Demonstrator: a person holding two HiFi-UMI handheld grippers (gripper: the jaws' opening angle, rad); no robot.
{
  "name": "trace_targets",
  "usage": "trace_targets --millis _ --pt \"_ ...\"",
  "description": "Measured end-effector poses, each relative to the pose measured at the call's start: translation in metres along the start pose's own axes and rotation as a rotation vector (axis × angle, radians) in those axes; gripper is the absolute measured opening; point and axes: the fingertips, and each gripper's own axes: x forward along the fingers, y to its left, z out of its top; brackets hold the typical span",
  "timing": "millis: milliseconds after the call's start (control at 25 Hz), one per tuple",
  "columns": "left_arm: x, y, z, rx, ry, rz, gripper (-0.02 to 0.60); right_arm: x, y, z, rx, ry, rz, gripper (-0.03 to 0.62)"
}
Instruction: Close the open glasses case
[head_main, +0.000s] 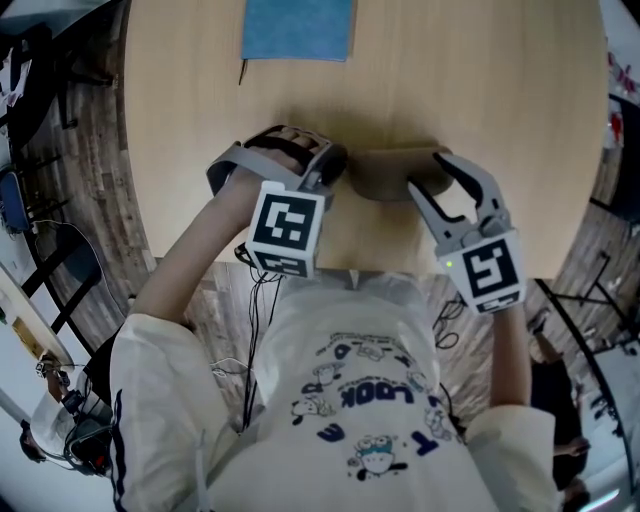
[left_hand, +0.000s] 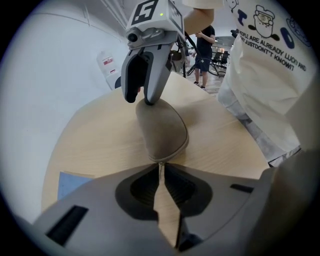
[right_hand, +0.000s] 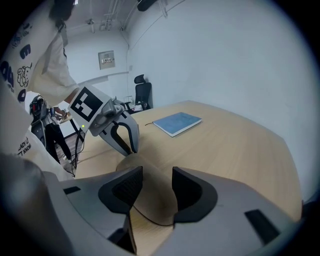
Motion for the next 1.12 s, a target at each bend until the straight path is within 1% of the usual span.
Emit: trace_targets --millis 120,240,320,400,440,560,640,800,880,1000,1120 --pt "0.003 -0.004 -0.003 -0.039 -0.040 -0.012 0.028 0.003 -0.001 0.001 -0.023 0.003 0.025 0.178" --pt "0.005 -0.004 -0.004 -0.034 -0.059 0.001 0.021 0.005 0.000 0.000 -0.064 0.010 0.061 0.178" --pt "0.004 -0.003 -0.009 -0.026 -0.071 0.015 0.005 0.010 0.000 0.001 -0.088 0.031 0.108 0.192" --pt "0.003 -0.004 -0.014 -0.034 -0.083 0.019 0.002 0.014 0.003 0.001 -0.107 0.070 0.172 0.237" --pt "0.003 -0.004 -0.015 -0.045 -0.087 0.017 0.002 0.015 0.006 0.000 -0.120 0.093 0.205 0.247" --pt "0.004 -0.002 -0.015 -0.079 -0.088 0.029 0.002 0.018 0.013 -0.006 -0.180 0.157 0.273 0.250" --pt "0.004 0.000 -0.014 -0.085 -0.083 0.040 0.000 0.020 0.016 -0.009 -0.206 0.168 0.285 0.250" --pt "0.001 -0.001 -0.018 -0.100 -0.075 0.032 0.000 0.023 0.018 -0.005 -0.177 0.153 0.281 0.250" --pt "0.002 -0.001 -0.022 -0.095 -0.063 0.029 0.000 0.027 0.017 -0.004 -0.161 0.150 0.277 0.252" --pt "0.000 -0.008 -0.019 -0.091 -0.056 -0.003 -0.002 0.028 0.013 -0.002 -0.139 0.164 0.284 0.252" --pt "-0.004 -0.025 -0.006 -0.133 -0.072 -0.028 -0.002 0.023 0.013 -0.001 -0.138 0.158 0.289 0.252"
